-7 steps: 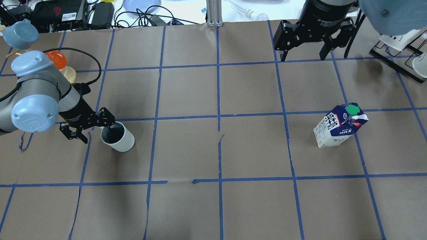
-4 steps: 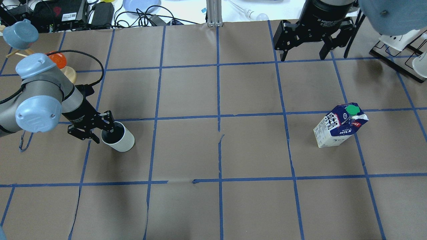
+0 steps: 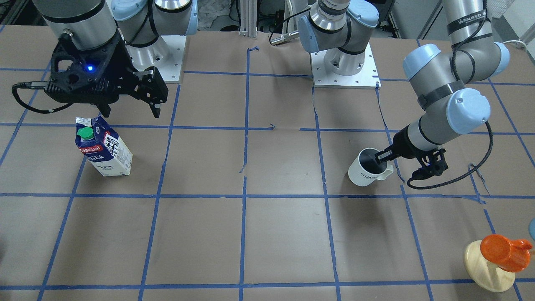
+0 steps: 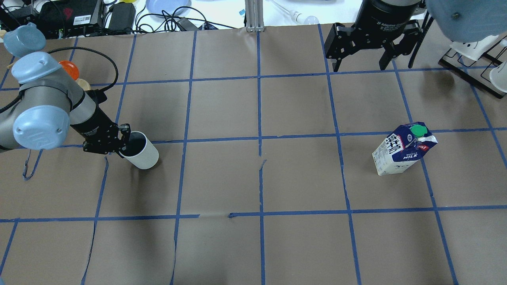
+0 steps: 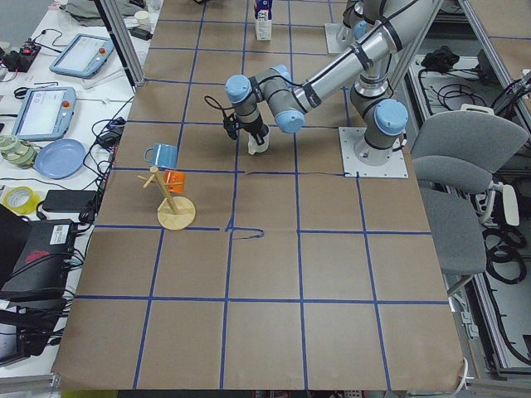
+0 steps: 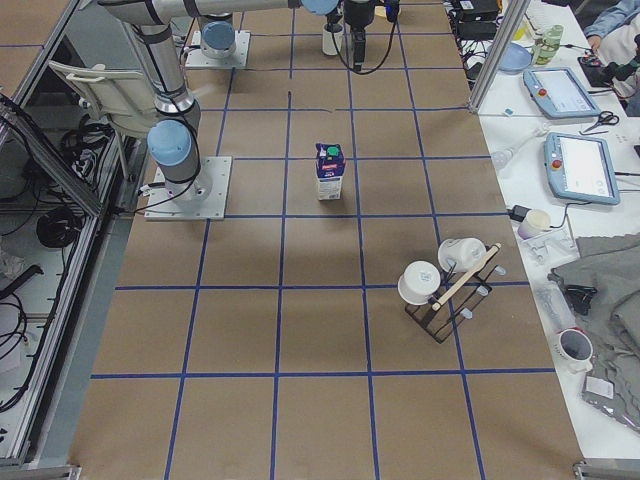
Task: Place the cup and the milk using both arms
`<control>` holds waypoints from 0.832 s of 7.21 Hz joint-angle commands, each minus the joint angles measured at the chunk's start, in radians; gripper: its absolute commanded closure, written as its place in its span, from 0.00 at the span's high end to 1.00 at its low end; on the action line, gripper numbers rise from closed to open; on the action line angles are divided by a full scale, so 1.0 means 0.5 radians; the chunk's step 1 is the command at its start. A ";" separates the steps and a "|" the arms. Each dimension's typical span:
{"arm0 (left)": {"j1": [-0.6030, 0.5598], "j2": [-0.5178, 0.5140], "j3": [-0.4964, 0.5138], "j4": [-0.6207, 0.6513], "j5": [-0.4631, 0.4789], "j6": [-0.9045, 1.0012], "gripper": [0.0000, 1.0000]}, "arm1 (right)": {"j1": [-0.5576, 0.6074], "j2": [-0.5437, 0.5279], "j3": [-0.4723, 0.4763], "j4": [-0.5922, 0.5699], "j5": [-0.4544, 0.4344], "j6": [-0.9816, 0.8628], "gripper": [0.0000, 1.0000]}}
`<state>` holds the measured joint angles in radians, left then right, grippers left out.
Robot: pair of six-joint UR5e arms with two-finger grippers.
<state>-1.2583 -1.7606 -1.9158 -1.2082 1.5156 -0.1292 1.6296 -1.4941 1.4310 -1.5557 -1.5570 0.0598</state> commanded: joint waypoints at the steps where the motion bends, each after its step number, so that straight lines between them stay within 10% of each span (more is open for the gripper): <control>1: -0.234 -0.019 0.320 -0.096 -0.040 -0.390 0.00 | -0.001 0.000 0.000 -0.006 0.000 0.000 1.00; 6: -0.844 -0.246 0.475 0.127 -0.157 -1.216 0.00 | -0.001 0.000 0.000 -0.006 0.000 0.000 1.00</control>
<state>-1.6018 -1.8528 -1.6798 -1.1788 1.4385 -0.6391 1.6291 -1.4941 1.4312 -1.5579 -1.5570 0.0599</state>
